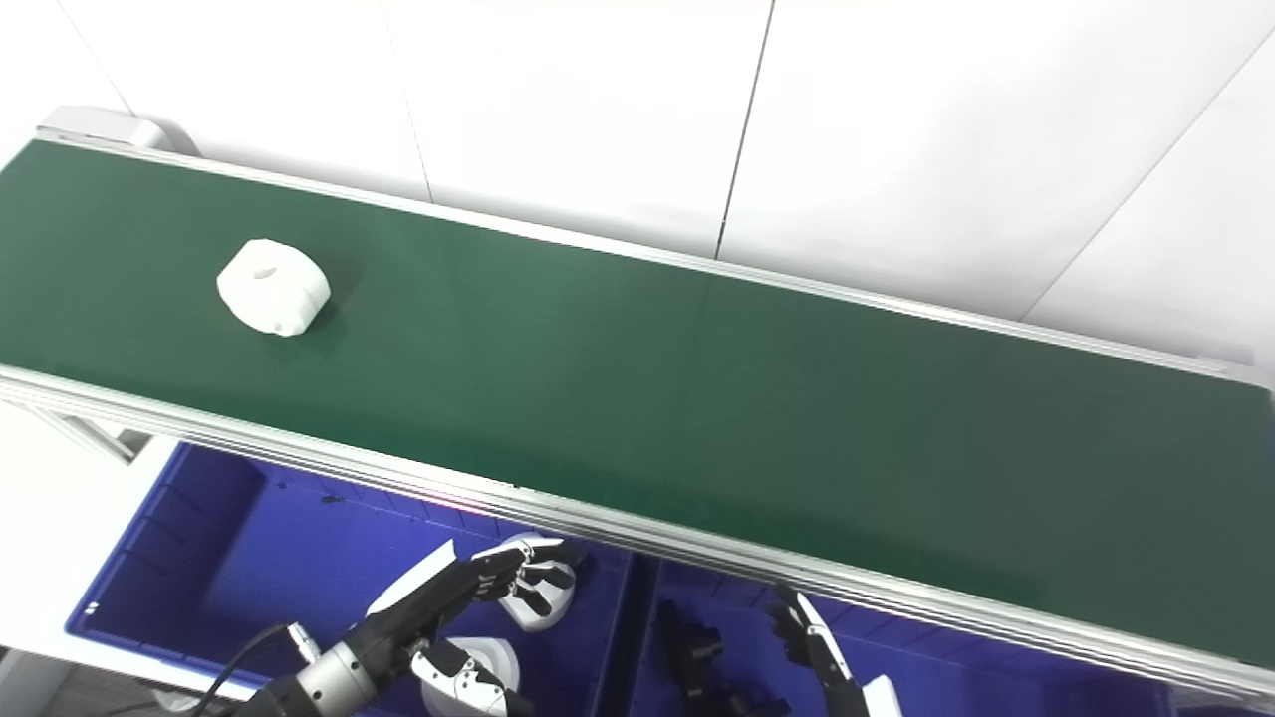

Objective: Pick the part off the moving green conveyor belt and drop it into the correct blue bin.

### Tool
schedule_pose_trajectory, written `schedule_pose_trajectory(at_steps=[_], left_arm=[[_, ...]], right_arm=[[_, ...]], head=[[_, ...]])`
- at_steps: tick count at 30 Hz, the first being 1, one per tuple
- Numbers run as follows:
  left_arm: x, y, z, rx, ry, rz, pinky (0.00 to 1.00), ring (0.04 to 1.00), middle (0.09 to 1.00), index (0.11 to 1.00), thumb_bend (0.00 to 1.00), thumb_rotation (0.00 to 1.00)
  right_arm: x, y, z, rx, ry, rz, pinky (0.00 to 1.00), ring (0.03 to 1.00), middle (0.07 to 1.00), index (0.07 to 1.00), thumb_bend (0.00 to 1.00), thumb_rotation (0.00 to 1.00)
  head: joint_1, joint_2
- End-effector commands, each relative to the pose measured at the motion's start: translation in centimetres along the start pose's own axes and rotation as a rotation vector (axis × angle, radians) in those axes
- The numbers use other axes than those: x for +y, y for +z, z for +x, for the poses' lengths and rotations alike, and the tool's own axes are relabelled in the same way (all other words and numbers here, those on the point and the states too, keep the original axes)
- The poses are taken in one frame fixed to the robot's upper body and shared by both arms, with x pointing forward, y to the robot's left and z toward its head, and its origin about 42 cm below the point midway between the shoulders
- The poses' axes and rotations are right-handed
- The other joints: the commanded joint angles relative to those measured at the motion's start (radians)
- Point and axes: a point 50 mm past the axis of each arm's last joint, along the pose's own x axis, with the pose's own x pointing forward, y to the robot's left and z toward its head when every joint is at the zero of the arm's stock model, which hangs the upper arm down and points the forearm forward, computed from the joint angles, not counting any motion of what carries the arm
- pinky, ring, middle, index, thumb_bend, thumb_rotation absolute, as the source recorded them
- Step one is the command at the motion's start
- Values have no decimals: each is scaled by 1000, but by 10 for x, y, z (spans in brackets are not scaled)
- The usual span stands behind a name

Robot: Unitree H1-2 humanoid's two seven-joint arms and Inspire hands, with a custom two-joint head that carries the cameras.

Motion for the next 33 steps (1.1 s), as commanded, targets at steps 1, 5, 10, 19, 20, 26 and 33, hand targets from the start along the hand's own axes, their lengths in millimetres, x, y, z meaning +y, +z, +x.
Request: schedule_pose_trajectory(at_steps=[1,5,10,19,20,26,33], left_arm=[[6,5,2,-48,10,30,635,787,863,834,912,207],[6,3,2,-43,8,30,636,785,862,830,927,224],[6,1,3,-34,10,27,621,769,851,820,927,218],[7,15,-1,-90,54,-34,592,738,823,793,930,190],[7,19,-2,-107,52,-39,592,736,821,793,929,183],[20,62,1,-269,44,-21,580,713,800,775,924,193],[59,118,13,-490,116,66,591,717,806,782,904,205]], right_arm=[[-1,6,1,-72,-15,-4,772,830,859,920,815,351],[-1,3,2,-68,-13,4,748,822,858,920,823,351],[2,0,4,-62,-13,16,753,824,857,915,835,332],[7,-7,7,-74,-22,2,750,814,838,900,849,291],[7,-8,7,-74,-21,2,750,813,837,899,849,289],[7,-8,9,-76,-14,14,752,815,844,900,844,270],[6,-9,14,-80,-21,-3,736,809,841,903,843,271]], head=[[2,-6],[15,-29],[33,-73],[34,-106],[35,-106],[26,-94],[42,-89]])
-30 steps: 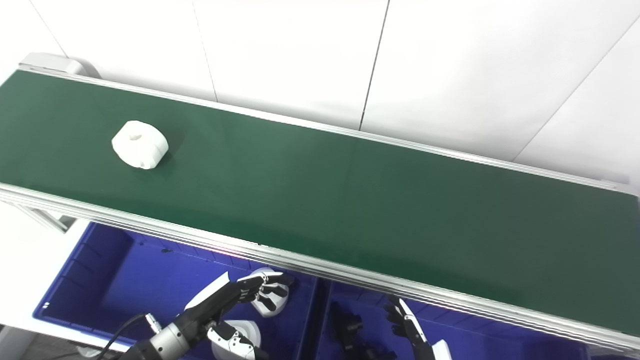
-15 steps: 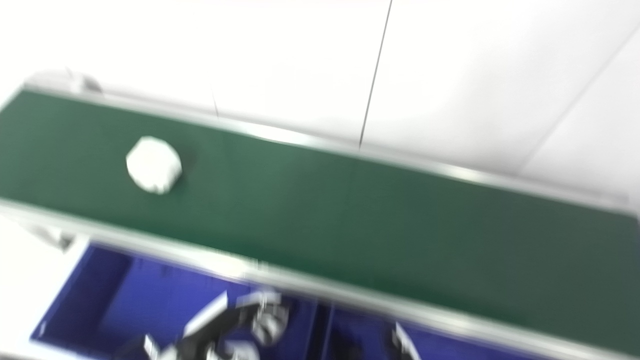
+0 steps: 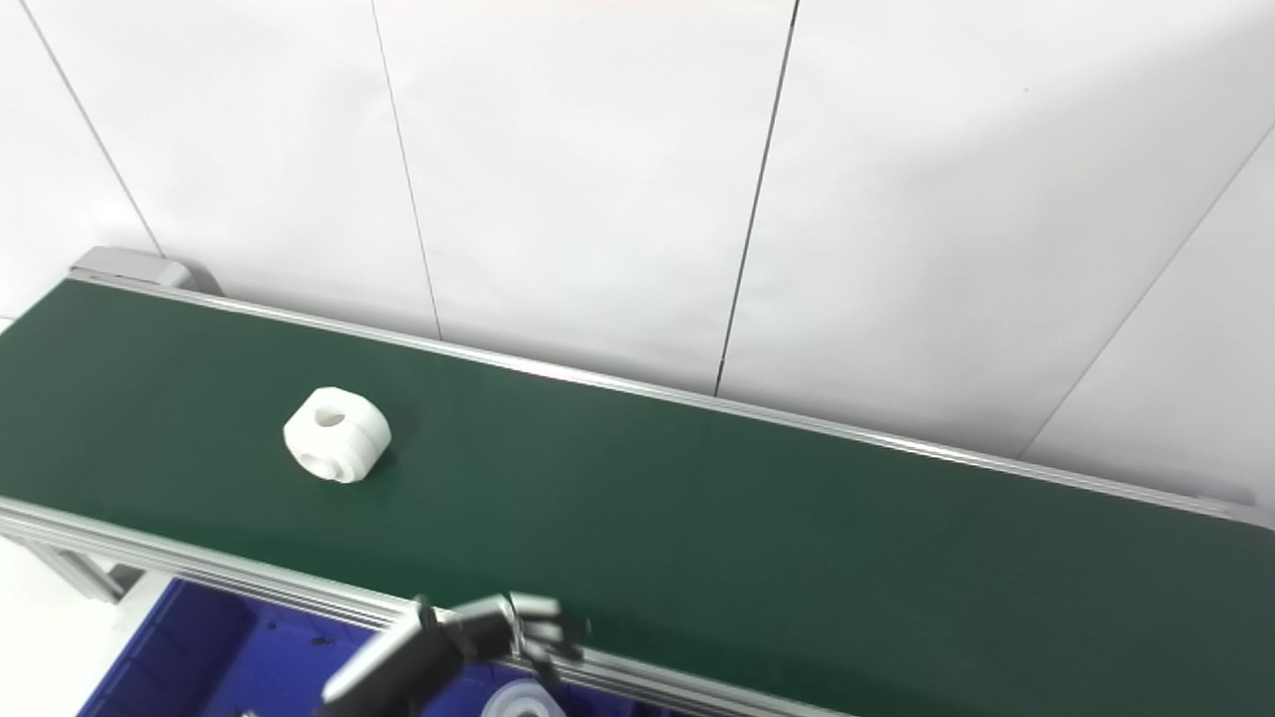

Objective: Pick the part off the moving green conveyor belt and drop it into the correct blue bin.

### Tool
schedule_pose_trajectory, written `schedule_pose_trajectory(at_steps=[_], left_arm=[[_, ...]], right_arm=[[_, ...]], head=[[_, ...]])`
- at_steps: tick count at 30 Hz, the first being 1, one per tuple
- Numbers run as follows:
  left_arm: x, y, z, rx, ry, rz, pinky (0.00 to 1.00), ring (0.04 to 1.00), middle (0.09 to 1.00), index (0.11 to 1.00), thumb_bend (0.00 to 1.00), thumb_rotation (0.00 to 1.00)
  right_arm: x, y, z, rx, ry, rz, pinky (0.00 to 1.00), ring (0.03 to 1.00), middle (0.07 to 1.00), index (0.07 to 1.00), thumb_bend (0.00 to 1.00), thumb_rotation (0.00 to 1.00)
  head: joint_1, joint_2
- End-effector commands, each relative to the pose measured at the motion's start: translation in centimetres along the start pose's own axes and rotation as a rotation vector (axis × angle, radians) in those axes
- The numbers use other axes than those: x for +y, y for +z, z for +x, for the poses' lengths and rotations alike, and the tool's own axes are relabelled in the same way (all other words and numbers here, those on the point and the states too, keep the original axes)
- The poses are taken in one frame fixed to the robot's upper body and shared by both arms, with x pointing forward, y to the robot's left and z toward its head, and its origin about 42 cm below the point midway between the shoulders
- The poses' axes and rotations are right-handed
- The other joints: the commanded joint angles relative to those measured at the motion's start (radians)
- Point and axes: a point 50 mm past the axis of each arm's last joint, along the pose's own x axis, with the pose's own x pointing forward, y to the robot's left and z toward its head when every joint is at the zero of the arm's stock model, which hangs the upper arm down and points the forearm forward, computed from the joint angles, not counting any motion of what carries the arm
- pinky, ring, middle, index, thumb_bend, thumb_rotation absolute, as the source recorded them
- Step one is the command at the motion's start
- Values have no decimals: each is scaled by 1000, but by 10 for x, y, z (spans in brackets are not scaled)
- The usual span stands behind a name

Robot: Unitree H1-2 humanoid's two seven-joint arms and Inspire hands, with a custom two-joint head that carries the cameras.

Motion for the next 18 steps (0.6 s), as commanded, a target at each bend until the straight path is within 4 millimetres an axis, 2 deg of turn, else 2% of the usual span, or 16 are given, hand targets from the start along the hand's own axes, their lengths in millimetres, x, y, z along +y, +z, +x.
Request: schedule_pose_trajectory(at_steps=[1,5,12,15,18], left_arm=[[19,21,14,-110,19,67,604,726,811,789,900,210],[57,34,37,-137,38,237,666,784,841,825,859,232],[96,50,63,-76,52,435,795,879,909,880,790,333],[112,56,78,-51,62,491,825,898,931,897,740,244],[128,60,95,-6,79,488,787,887,943,910,724,176]], right_arm=[[-3,7,5,-69,-28,0,738,811,842,905,842,272],[-3,7,7,-77,-32,1,743,811,841,903,848,281],[-4,5,9,-85,-37,8,735,807,838,896,861,281],[-4,5,9,-85,-34,14,735,810,839,895,860,273],[-5,5,10,-96,-31,9,744,818,843,901,856,270]], head=[[1,2],[-6,4],[-18,19],[-23,33],[-29,49]])
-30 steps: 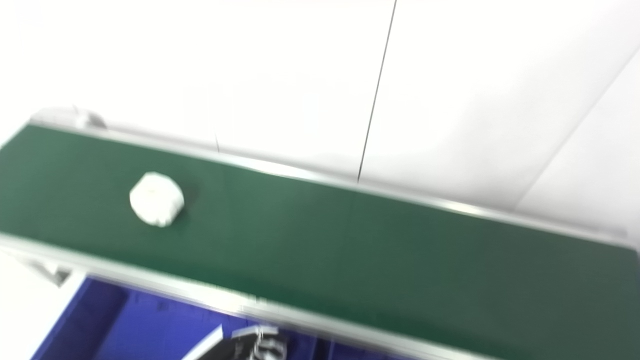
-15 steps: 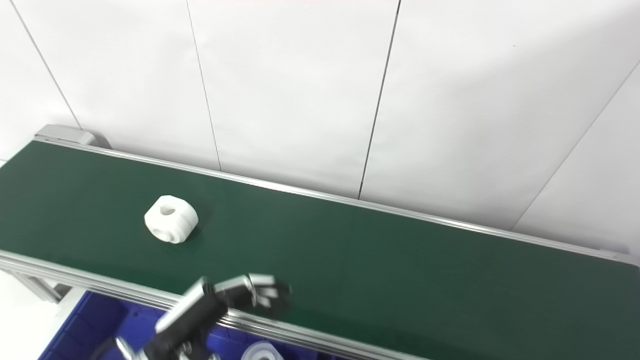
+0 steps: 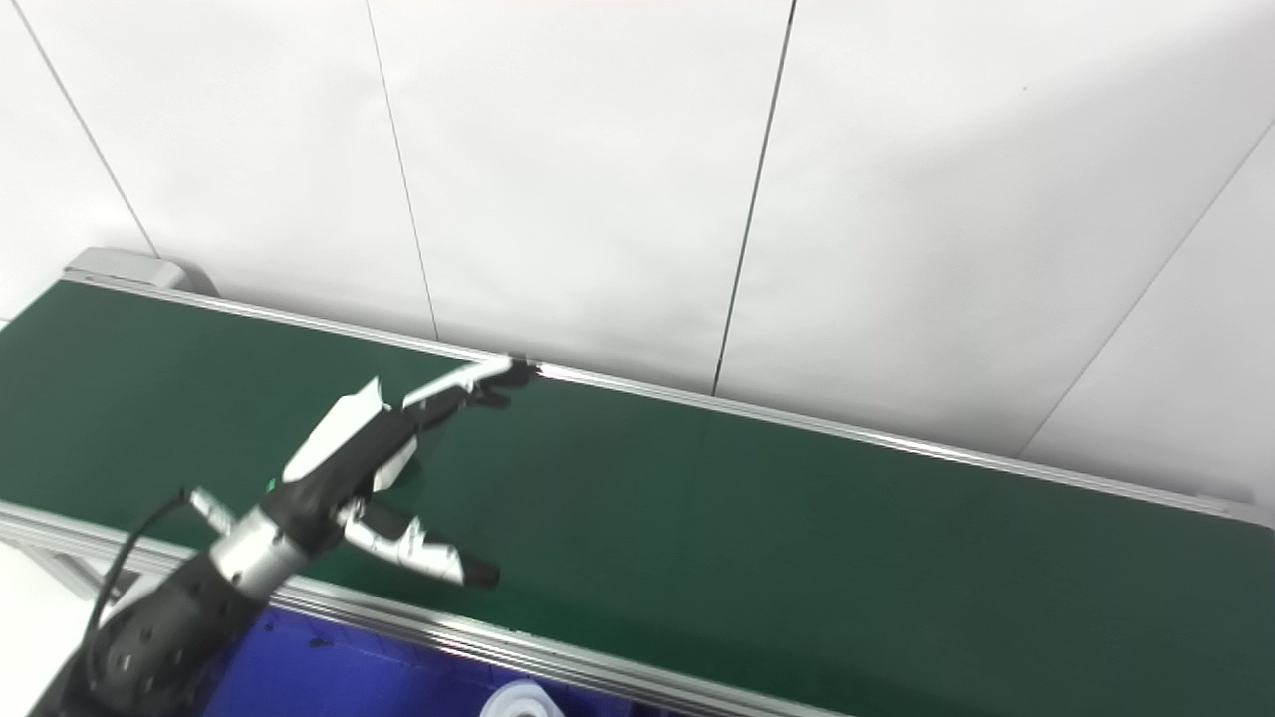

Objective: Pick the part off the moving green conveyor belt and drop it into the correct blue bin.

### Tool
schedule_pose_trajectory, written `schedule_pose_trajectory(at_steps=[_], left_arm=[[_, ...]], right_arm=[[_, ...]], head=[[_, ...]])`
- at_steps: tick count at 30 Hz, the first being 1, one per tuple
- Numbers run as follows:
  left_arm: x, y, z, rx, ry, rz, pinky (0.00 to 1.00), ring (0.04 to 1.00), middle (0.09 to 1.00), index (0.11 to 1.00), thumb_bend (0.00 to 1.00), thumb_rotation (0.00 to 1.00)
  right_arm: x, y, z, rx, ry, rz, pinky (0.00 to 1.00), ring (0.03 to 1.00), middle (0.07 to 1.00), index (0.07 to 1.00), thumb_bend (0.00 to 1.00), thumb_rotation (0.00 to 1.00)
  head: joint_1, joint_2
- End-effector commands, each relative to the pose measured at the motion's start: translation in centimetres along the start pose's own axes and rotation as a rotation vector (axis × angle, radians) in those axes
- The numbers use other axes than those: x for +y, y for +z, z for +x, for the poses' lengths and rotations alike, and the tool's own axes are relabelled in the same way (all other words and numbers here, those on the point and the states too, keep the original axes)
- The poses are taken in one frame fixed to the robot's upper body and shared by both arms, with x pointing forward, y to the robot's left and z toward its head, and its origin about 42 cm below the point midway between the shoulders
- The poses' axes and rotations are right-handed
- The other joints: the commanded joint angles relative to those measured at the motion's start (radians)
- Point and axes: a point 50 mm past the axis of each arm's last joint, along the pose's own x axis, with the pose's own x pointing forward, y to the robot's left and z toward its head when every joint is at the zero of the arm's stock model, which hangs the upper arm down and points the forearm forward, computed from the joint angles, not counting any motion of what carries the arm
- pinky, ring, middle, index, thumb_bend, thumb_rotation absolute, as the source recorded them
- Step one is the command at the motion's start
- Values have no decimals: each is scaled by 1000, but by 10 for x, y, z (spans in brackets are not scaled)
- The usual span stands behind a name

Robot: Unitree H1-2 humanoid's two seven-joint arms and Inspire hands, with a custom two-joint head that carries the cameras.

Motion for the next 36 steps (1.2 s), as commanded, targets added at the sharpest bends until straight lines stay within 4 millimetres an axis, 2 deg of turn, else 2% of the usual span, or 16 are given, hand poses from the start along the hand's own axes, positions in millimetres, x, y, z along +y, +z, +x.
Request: schedule_pose_trajectory(at_steps=[1,4,5,6,7,8,11,12,15,17,22,26,29,36], left_arm=[[21,6,18,5,22,35,793,890,946,914,732,188],[35,0,32,71,31,75,840,907,949,910,758,179],[38,-3,36,84,33,84,847,909,947,907,767,160],[42,-6,40,93,33,89,850,911,945,904,778,134],[45,-11,44,108,25,108,858,921,948,898,804,74],[48,-15,48,121,16,129,859,926,952,901,806,75],[53,-25,54,155,-7,171,902,957,967,912,819,79],[54,-28,55,175,-18,204,903,958,967,912,819,80],[57,-38,60,246,-62,343,790,916,960,909,847,109],[57,-43,62,287,-94,408,793,907,961,914,888,103],[48,-59,61,379,-153,460,824,918,967,922,927,109],[36,-76,50,445,-197,488,840,920,970,916,927,119],[29,-86,42,468,-232,497,964,975,976,913,939,132],[16,-101,37,508,-317,520,1000,992,966,904,955,134]], right_arm=[[-4,9,3,-88,-19,0,745,819,843,903,852,278],[-6,10,3,-102,-16,-11,742,818,842,906,845,291],[-7,11,3,-103,-16,-11,744,820,843,907,845,292],[-8,12,3,-103,-16,-12,751,825,845,908,846,296],[-9,14,3,-104,-17,-13,765,829,846,910,846,305],[-10,15,3,-106,-17,-14,771,830,847,911,845,308],[-11,18,4,-109,-16,-8,780,833,849,914,834,308],[-12,19,4,-110,-14,-21,780,833,849,914,833,308],[-14,22,5,-122,-2,-59,777,828,850,923,811,319],[-16,22,5,-123,0,-62,772,831,853,924,805,338],[-18,23,5,-129,-1,-83,777,831,850,928,798,342],[-20,22,3,-133,1,-86,786,828,845,926,803,332],[-22,22,2,-128,5,-81,783,827,845,924,802,332],[-24,20,1,-126,2,-65,782,824,845,918,805,320]], head=[[-7,22],[-9,59],[-8,62],[-4,87],[-4,92],[-3,118],[-2,128],[3,146],[16,168],[29,177],[30,178],[38,171],[52,168],[65,168]])
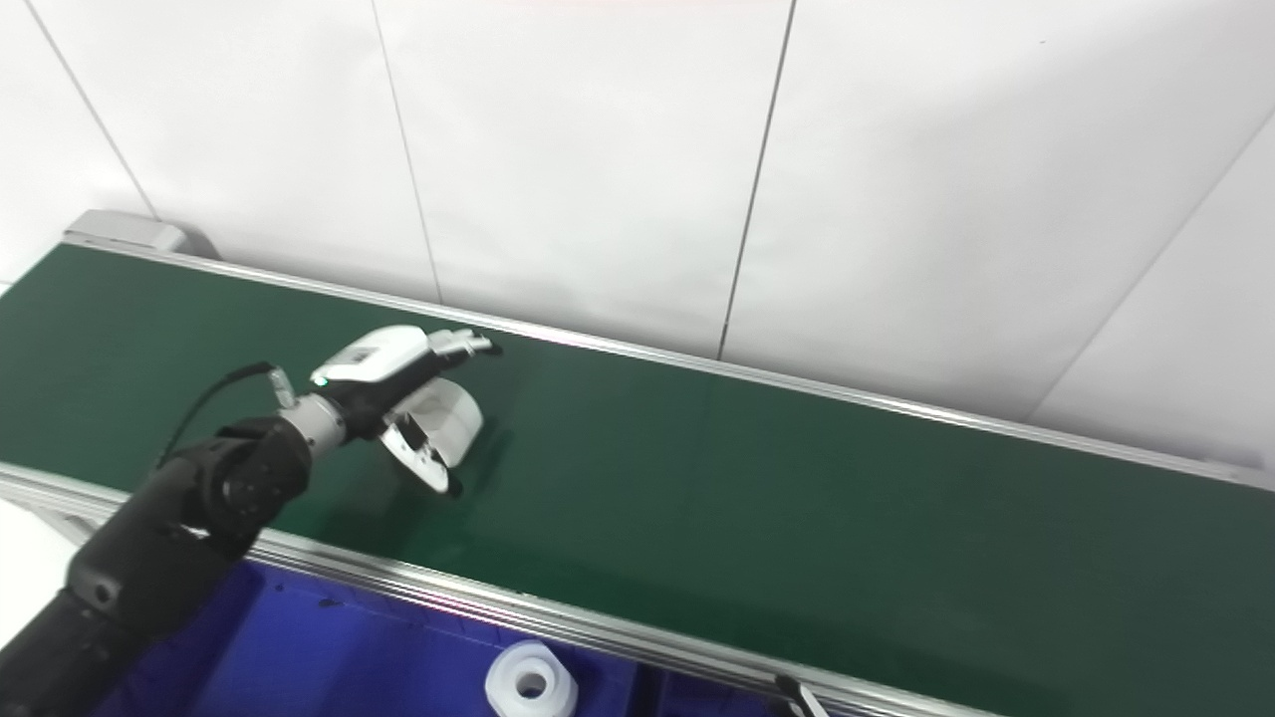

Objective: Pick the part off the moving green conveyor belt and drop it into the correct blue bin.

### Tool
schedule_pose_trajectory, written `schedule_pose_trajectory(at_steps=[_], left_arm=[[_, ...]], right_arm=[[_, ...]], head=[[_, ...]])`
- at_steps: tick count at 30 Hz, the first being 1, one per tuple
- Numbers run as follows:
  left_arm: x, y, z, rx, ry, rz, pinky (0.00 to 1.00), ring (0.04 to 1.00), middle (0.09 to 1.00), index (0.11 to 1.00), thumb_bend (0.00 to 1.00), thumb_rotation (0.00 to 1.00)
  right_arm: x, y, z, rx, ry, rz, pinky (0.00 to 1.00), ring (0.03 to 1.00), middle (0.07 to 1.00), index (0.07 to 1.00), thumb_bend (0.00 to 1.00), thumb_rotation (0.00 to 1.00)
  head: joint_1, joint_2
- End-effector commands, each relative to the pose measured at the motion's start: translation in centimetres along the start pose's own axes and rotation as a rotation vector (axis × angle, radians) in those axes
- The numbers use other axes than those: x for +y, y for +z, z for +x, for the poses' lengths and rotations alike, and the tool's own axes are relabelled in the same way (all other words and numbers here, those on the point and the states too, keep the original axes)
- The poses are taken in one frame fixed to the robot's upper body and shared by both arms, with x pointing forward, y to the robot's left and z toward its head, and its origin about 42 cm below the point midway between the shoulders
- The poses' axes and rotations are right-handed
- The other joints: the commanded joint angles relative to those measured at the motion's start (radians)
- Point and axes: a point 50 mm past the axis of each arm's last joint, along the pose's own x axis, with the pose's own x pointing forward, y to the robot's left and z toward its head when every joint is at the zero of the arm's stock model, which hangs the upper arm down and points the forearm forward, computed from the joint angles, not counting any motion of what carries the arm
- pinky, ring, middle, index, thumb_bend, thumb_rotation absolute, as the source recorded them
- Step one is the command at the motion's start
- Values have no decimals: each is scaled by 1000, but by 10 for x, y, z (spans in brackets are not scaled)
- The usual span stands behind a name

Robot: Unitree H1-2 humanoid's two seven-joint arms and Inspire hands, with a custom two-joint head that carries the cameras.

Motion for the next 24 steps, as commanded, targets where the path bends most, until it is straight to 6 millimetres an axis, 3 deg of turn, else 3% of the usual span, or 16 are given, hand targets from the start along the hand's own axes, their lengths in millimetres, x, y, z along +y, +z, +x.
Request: schedule_pose_trajectory(at_steps=[1,4,7,10,11,12,16,24], left_arm=[[13,-2,1,-18,31,51,1000,983,955,895,953,135],[2,-6,8,-14,1,70,1000,979,950,887,934,115],[-9,-12,11,-26,12,58,955,948,921,859,891,36],[-19,-12,14,2,49,-11,699,767,792,757,746,2],[-23,-12,15,5,74,-25,603,675,719,693,676,1],[-26,-11,15,6,91,-32,437,510,578,560,557,0],[-35,-8,17,-22,175,-64,411,423,475,529,503,0],[-33,1,8,-92,256,-113,369,399,472,528,496,0]], right_arm=[[-6,8,1,-54,-22,5,785,826,846,918,805,319],[-7,8,0,-53,-26,2,785,826,844,918,804,321],[-7,8,0,-48,-29,7,784,827,844,916,803,330],[-8,9,-1,-45,-28,3,791,829,846,917,800,344],[-9,9,-1,-47,-28,3,790,830,847,918,797,347],[-9,8,-1,-48,-28,3,787,831,848,918,794,352],[-9,9,-2,-52,-34,13,795,835,847,916,790,358],[-7,13,-3,-57,-37,12,783,833,844,915,778,389]], head=[[-1,1],[4,1],[4,3],[5,4],[5,4],[5,4],[-1,12],[-28,41]])
